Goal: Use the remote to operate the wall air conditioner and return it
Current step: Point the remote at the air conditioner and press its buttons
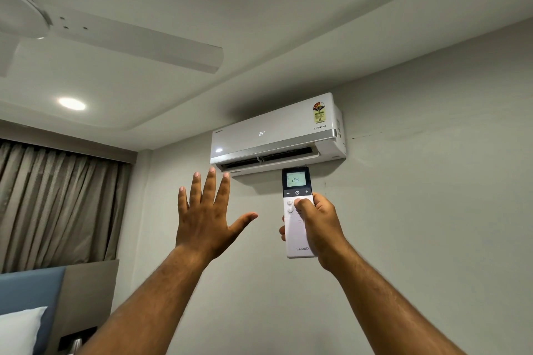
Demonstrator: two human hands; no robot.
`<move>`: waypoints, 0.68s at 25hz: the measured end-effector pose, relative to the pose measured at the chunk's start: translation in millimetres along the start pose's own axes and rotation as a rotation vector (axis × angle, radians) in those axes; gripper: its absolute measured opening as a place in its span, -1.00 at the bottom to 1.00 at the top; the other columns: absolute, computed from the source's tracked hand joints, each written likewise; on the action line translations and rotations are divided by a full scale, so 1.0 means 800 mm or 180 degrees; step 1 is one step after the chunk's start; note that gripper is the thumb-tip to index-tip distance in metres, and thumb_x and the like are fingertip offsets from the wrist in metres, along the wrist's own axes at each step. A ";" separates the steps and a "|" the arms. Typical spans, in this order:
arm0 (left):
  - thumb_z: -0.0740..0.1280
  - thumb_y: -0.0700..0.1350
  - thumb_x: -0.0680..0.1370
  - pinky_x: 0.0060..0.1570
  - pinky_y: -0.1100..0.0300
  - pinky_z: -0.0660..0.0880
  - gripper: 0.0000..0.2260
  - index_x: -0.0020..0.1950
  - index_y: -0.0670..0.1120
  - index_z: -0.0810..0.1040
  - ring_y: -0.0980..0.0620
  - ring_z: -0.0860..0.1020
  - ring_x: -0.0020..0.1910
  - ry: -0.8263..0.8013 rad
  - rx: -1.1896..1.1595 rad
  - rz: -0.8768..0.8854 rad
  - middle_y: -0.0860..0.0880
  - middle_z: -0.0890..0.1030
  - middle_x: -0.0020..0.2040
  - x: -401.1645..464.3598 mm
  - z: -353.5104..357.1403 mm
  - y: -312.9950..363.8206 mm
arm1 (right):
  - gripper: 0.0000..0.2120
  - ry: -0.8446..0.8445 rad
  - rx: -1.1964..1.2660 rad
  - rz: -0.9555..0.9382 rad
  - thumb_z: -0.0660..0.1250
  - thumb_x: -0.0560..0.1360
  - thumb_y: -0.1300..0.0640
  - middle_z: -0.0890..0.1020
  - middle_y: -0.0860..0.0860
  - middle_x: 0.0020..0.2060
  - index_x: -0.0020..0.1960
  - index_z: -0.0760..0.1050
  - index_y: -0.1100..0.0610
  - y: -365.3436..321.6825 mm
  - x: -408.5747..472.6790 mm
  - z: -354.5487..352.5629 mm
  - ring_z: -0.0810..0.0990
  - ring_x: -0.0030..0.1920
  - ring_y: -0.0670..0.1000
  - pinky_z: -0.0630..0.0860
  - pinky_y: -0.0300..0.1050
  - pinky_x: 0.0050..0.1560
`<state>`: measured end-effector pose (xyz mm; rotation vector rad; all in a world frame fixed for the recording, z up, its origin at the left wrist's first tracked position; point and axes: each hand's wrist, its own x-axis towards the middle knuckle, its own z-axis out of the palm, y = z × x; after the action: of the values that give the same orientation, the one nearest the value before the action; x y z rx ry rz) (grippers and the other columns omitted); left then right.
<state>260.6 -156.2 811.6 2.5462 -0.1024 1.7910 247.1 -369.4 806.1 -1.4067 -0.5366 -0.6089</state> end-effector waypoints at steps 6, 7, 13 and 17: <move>-0.30 0.55 0.28 0.47 -0.24 -0.15 -0.11 0.47 0.06 -0.26 -0.17 -0.20 0.53 0.0007 -0.0016 0.0011 -0.07 -0.21 0.54 0.000 -0.002 0.004 | -0.96 -0.0001 0.0060 -0.0008 0.22 0.59 0.10 0.63 0.22 -0.08 0.01 0.43 0.05 -0.002 -0.002 -0.002 0.67 -0.36 0.11 0.60 -0.12 -0.43; -0.29 0.55 0.29 0.46 -0.24 -0.14 -0.11 0.47 0.06 -0.25 -0.17 -0.19 0.54 0.0014 -0.0026 0.0012 -0.07 -0.20 0.54 0.000 -0.002 0.004 | -0.94 -0.0006 0.0079 0.0003 0.22 0.59 0.10 0.63 0.22 -0.08 0.03 0.43 0.06 -0.002 -0.002 -0.002 0.67 -0.37 0.10 0.60 -0.12 -0.43; -0.25 0.55 0.31 0.46 -0.24 -0.13 -0.12 0.48 0.05 -0.23 -0.18 -0.17 0.54 0.0062 -0.0045 0.0007 -0.07 -0.19 0.54 0.000 0.001 0.002 | -0.91 -0.0053 0.0058 0.0075 0.21 0.59 0.09 0.64 0.22 -0.07 0.05 0.43 0.07 0.002 -0.002 0.001 0.68 -0.37 0.11 0.60 -0.12 -0.41; -0.25 0.55 0.31 0.46 -0.25 -0.12 -0.12 0.48 0.05 -0.22 -0.19 -0.15 0.54 0.0073 -0.0025 -0.0006 -0.08 -0.15 0.55 -0.002 0.001 -0.002 | -0.93 -0.0059 0.0058 0.0147 0.22 0.59 0.08 0.65 0.19 -0.10 0.03 0.44 0.07 0.005 -0.004 0.005 0.69 -0.41 0.07 0.60 -0.13 -0.43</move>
<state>261.2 -154.4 809.8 2.5187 -0.1062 1.8150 247.5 -364.7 801.0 -1.4049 -0.5217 -0.5531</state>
